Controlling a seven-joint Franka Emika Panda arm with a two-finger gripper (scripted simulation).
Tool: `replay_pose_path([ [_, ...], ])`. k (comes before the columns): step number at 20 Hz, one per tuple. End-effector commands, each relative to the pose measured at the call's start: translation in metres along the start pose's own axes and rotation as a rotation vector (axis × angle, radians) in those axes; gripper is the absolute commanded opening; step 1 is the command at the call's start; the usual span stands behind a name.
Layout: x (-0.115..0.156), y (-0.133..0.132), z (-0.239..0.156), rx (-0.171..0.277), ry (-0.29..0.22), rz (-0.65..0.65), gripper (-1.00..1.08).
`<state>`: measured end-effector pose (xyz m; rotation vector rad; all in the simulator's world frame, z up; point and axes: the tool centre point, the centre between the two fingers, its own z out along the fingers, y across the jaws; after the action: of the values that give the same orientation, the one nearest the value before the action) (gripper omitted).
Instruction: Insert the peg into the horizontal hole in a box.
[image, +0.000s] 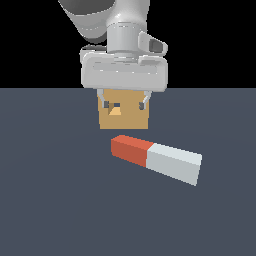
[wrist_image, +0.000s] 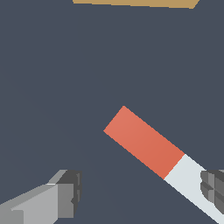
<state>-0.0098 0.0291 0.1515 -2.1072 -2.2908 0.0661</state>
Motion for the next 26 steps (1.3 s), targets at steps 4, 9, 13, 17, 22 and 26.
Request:
replay_pose_path([
  [4, -0.001, 0.000, 0.000, 0.000, 0.000, -0.005, 1.00],
  [9, -0.005, 0.003, 0.003, -0.002, -0.001, -0.037, 1.00],
  [13, -0.010, 0.006, 0.007, -0.005, -0.001, -0.084, 1.00],
  [17, -0.018, 0.012, 0.012, -0.008, -0.003, -0.149, 1.00],
  [22, -0.030, 0.023, 0.022, -0.015, -0.004, -0.259, 1.00],
  [26, -0.039, 0.034, 0.029, -0.020, -0.006, -0.355, 1.00],
])
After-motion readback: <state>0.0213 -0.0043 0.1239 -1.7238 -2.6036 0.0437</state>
